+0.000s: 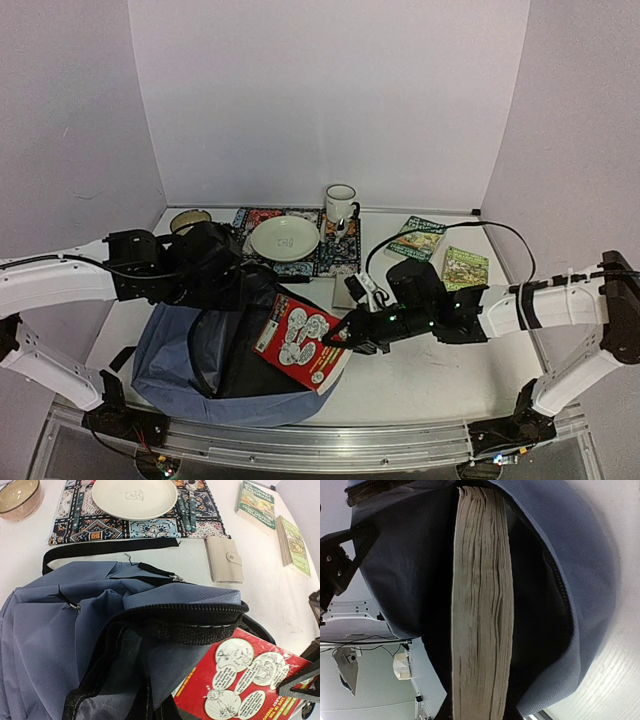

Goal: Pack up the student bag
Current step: Place the book in the largest pocket of the bag.

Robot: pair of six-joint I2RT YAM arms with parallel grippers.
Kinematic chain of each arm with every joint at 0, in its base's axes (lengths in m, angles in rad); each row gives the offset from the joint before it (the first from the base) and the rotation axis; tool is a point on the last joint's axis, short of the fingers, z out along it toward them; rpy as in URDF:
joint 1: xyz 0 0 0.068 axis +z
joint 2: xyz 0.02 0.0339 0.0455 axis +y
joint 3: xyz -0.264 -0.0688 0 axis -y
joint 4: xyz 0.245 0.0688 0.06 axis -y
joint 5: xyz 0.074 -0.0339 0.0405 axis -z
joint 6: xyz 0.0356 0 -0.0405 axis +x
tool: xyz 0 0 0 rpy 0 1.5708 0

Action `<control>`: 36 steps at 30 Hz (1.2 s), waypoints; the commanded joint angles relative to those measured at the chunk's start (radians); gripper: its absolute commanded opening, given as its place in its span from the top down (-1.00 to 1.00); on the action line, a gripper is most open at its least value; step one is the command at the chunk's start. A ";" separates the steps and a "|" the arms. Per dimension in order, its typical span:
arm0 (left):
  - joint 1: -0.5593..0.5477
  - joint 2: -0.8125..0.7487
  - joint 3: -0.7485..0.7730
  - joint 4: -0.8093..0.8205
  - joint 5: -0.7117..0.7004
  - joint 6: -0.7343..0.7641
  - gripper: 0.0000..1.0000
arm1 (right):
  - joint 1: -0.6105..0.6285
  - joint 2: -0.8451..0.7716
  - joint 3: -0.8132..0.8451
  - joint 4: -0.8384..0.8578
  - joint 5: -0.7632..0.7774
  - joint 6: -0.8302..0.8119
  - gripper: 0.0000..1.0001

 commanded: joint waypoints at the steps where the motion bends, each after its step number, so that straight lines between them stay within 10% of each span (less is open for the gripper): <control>1: -0.001 -0.043 0.088 0.066 0.022 0.080 1.00 | 0.001 0.062 0.117 0.135 -0.113 0.012 1.00; 23: -0.009 -0.127 -0.001 0.228 0.172 0.095 1.00 | 0.016 0.534 0.571 0.074 -0.185 -0.045 0.97; 36: -0.008 -0.171 -0.141 0.218 0.042 -0.014 1.00 | 0.017 0.451 0.570 -0.174 0.029 -0.234 -0.22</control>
